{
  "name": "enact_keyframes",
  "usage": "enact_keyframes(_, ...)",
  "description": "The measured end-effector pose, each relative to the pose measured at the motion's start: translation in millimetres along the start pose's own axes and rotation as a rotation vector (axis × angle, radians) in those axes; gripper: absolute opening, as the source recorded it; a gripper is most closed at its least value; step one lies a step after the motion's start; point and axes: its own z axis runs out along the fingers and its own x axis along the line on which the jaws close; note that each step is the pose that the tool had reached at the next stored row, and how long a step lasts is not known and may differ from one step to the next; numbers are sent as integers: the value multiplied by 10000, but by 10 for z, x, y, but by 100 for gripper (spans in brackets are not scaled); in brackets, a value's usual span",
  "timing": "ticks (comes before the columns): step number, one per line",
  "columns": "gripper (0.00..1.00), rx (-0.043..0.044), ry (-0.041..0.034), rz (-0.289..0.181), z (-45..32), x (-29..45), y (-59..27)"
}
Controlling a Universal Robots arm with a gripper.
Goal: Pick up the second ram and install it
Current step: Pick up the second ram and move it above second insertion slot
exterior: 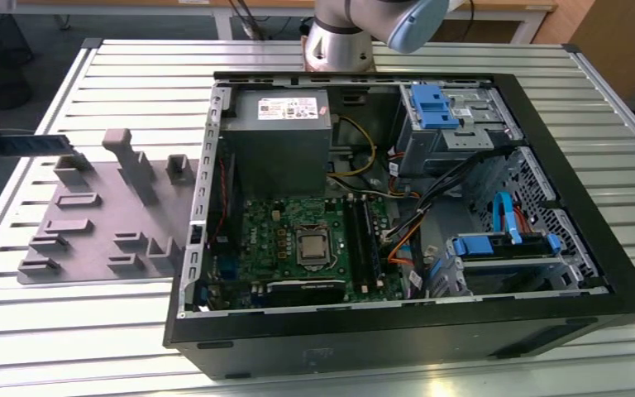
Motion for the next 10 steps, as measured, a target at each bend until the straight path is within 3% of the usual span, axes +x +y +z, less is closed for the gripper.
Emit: enact_keyframes(10, 14, -1, 1, 0, -174, -7, -3)
